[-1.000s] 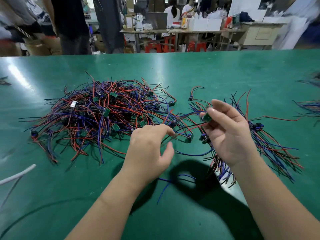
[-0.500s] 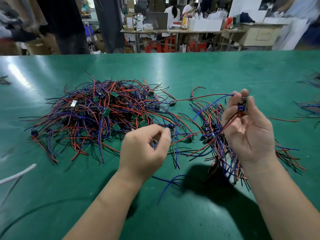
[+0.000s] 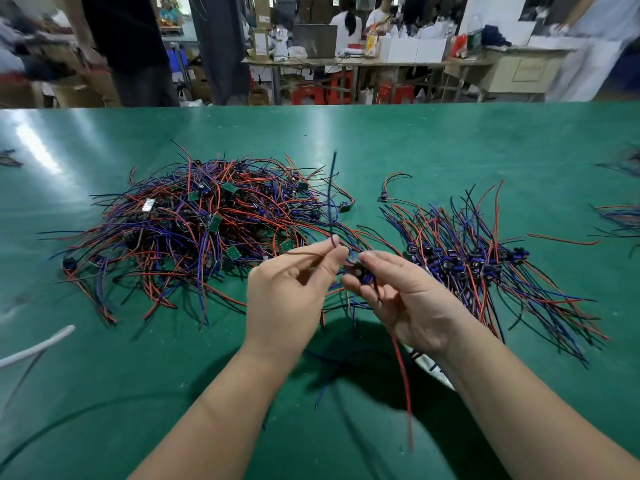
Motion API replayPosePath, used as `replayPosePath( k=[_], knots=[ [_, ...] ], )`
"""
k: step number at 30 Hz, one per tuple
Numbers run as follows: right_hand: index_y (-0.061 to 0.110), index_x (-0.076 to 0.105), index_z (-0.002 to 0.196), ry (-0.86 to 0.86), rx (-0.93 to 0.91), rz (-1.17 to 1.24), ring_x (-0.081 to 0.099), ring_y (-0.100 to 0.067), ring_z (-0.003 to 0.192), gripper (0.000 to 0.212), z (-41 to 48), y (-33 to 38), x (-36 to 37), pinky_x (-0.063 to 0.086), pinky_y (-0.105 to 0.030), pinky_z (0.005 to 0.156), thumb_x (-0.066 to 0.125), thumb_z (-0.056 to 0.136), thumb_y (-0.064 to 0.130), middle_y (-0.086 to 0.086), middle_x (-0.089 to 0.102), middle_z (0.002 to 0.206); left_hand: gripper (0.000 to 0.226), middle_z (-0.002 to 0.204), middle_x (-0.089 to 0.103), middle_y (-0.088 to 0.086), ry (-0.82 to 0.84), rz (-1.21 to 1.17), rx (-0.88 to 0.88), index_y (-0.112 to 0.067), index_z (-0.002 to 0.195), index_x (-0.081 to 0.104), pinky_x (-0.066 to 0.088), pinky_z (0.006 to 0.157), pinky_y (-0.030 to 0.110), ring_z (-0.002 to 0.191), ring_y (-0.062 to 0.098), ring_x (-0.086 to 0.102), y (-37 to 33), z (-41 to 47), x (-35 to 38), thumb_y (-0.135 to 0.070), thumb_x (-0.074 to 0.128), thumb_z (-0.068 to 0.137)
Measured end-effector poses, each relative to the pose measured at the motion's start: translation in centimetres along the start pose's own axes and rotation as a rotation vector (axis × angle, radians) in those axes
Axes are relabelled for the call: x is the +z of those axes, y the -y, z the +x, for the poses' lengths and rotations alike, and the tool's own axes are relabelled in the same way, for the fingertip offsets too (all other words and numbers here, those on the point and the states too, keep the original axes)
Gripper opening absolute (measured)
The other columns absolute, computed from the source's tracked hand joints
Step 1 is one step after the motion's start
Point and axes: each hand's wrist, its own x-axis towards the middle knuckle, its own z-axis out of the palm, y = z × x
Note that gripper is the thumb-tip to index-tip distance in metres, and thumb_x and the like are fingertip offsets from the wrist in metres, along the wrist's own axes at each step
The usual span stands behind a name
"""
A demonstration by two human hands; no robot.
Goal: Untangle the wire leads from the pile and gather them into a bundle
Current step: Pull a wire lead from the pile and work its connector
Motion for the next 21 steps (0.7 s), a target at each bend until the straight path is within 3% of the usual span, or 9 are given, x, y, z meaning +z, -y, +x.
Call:
replayPosePath(
  k=[2,4,7,11,13,16,19,21],
  knots=[
    [0.013,0.073,0.062,0.022,-0.010,-0.158,0.069,-0.020,0.057,0.004,0.0,-0.5,-0.1,0.054,-0.023,0.048,0.069,0.064,0.014,-0.008,0.071,0.073,0.005,0.074,0.069,-0.027,0.013,0.008,-0.004,-0.028,0.082,0.075,0.050,0.068,0.012,0.071,-0.008,0.066,0.0,0.1,0.0,-0.024,0.071,0.082],
    [0.014,0.071,0.063,0.017,-0.047,-0.311,0.064,-0.014,0.053,0.005,0.0,-0.8,-0.2,0.053,-0.022,0.049,0.074,0.059,0.016,-0.005,0.070,0.068,0.017,0.070,0.068,-0.029,0.018,0.013,-0.003,-0.033,0.073,0.071,0.048,0.062,0.008,0.065,-0.008,0.064,0.2,0.3,-0.1,-0.019,0.072,0.083],
    [0.012,0.069,0.067,0.007,-0.105,-0.487,0.063,-0.012,0.054,0.014,-0.1,-0.8,-0.5,0.049,-0.017,0.049,0.078,0.055,0.013,-0.005,0.069,0.065,0.023,0.073,0.069,-0.027,0.049,0.046,0.006,-0.035,0.070,0.071,0.050,0.066,0.012,0.068,-0.007,0.065,0.4,0.3,-0.1,-0.015,0.075,0.080],
    [0.002,0.067,0.079,-0.009,-0.137,-0.607,0.064,-0.014,0.060,0.016,-0.1,-0.8,-0.8,0.050,-0.019,0.052,0.073,0.071,-0.009,-0.010,0.069,0.070,0.014,0.067,0.071,-0.008,0.104,-0.039,-0.090,-0.026,0.066,0.072,0.055,0.061,0.023,0.059,0.005,0.063,1.1,-0.1,0.0,-0.018,0.081,0.073],
    [0.003,0.069,0.081,-0.001,-0.131,-0.626,0.064,-0.012,0.066,0.018,-0.1,-0.9,-0.9,0.053,-0.021,0.058,0.068,0.074,-0.014,-0.007,0.071,0.073,0.011,0.066,0.072,-0.001,0.143,-0.167,-0.202,-0.019,0.073,0.072,0.058,0.059,0.029,0.058,0.012,0.067,1.1,-0.1,0.1,-0.019,0.083,0.069],
    [0.009,0.074,0.070,0.010,-0.102,-0.592,0.063,-0.013,0.068,0.020,-0.1,-0.9,-0.9,0.053,-0.021,0.062,0.069,0.074,-0.011,-0.008,0.070,0.074,0.013,0.062,0.070,0.003,0.156,-0.333,-0.324,-0.013,0.076,0.067,0.055,0.053,0.022,0.054,0.014,0.067,0.9,0.2,0.1,-0.008,0.078,0.069],
    [0.013,0.076,0.067,0.027,-0.087,-0.483,0.065,-0.011,0.062,0.009,-0.1,-0.6,-0.9,0.053,-0.017,0.060,0.076,0.061,0.006,-0.006,0.070,0.069,0.015,0.069,0.072,0.007,0.187,-0.520,-0.447,-0.006,0.077,0.065,0.054,0.055,0.020,0.059,0.017,0.069,0.5,0.6,-0.2,0.008,0.066,0.079],
    [0.013,0.077,0.068,0.042,-0.097,-0.421,0.065,-0.010,0.060,0.014,-0.1,-0.4,-0.9,0.054,-0.016,0.059,0.075,0.054,0.012,-0.005,0.070,0.068,0.023,0.079,0.073,0.010,0.202,-0.657,-0.529,-0.007,0.077,0.069,0.055,0.057,0.020,0.064,0.018,0.071,0.3,1.0,-0.6,0.013,0.058,0.081]
  ],
)
